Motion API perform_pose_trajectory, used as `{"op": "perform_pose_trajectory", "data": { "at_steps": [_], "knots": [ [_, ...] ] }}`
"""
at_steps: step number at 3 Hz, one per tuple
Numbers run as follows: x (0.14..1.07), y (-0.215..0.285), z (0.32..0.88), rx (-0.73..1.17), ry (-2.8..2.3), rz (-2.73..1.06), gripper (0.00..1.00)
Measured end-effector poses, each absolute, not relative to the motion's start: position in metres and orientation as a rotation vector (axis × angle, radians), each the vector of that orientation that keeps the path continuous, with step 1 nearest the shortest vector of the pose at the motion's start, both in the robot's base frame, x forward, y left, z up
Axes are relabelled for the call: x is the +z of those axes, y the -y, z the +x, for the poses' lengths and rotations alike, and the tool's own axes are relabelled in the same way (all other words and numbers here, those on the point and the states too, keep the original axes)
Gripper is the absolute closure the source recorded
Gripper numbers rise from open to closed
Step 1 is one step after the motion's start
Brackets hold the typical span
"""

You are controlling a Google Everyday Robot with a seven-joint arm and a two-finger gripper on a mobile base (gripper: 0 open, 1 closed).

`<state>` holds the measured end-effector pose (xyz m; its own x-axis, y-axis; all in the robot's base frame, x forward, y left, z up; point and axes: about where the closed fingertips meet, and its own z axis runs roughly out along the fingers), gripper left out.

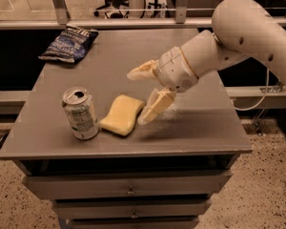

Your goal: Move sponge near 7up can

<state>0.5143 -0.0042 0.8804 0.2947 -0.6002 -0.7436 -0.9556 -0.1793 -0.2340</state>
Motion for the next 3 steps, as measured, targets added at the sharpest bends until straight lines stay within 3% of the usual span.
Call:
{"op": "perform_pose_trajectory", "data": {
  "at_steps": [1,2,3],
  "knots": [
    [0.885,0.025,0.530,0.599,-1.427,-1.846,0.00],
    [0.907,0.084,0.563,0.464,-1.498,-1.762,0.00],
    [0.908,0.083,0.563,0.463,-1.495,-1.761,0.00]
  ]
}}
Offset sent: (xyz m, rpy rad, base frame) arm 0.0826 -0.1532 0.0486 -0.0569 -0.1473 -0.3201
